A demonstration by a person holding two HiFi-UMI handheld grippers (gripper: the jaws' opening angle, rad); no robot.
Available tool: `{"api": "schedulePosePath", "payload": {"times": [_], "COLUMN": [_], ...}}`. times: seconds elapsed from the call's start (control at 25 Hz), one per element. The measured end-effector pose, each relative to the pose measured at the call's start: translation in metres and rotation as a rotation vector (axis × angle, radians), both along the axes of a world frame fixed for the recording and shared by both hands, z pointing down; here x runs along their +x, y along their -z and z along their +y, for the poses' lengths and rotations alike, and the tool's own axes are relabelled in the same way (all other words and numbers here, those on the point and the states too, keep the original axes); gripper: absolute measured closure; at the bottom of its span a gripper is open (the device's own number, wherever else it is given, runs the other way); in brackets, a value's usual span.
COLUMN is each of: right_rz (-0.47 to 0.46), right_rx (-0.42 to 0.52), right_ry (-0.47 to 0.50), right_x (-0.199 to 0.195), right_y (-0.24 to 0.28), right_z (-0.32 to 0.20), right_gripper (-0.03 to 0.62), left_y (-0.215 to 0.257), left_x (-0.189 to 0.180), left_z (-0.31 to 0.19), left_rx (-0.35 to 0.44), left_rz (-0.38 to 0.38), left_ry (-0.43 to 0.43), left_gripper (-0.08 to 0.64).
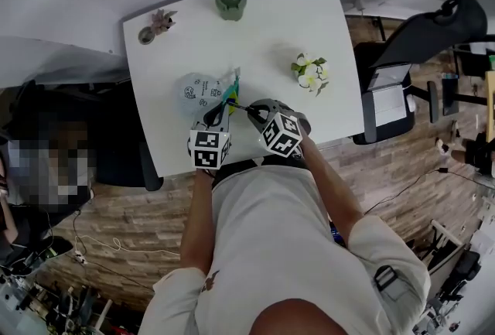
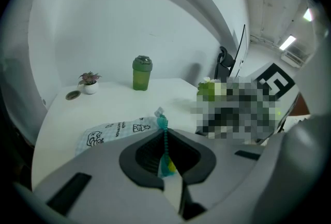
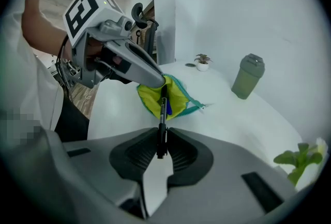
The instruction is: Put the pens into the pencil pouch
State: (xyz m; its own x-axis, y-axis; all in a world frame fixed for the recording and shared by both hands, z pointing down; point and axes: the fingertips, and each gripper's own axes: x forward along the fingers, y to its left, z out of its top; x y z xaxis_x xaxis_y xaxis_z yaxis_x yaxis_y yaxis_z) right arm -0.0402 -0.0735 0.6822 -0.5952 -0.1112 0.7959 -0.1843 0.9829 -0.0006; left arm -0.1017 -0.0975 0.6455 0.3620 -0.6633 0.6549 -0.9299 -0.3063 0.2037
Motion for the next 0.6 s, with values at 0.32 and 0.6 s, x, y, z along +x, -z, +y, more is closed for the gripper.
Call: {"api": "schedulePosePath", "payload": {"times": [0.32, 0.6], "right_rz": [-0.045, -0.125], "right_rx": [0.002, -0.004], "right_ry": [0.052, -0.015], "right_x": [-0.047, -0.075], "right_y": [0.002, -0.004], "right_z": [-0.007, -0.014], "right_gripper": [0.529, 0.529], "left_y": [0.003, 0.002], "left_x": [-0.003, -0.007], "left_z": [0.004, 0.005], "left_rx": [0.005, 0.013], "left_rz": [0.026, 0.062], "left_ry": [0.018, 0.042], "left_gripper": [0.551, 0.551]}}
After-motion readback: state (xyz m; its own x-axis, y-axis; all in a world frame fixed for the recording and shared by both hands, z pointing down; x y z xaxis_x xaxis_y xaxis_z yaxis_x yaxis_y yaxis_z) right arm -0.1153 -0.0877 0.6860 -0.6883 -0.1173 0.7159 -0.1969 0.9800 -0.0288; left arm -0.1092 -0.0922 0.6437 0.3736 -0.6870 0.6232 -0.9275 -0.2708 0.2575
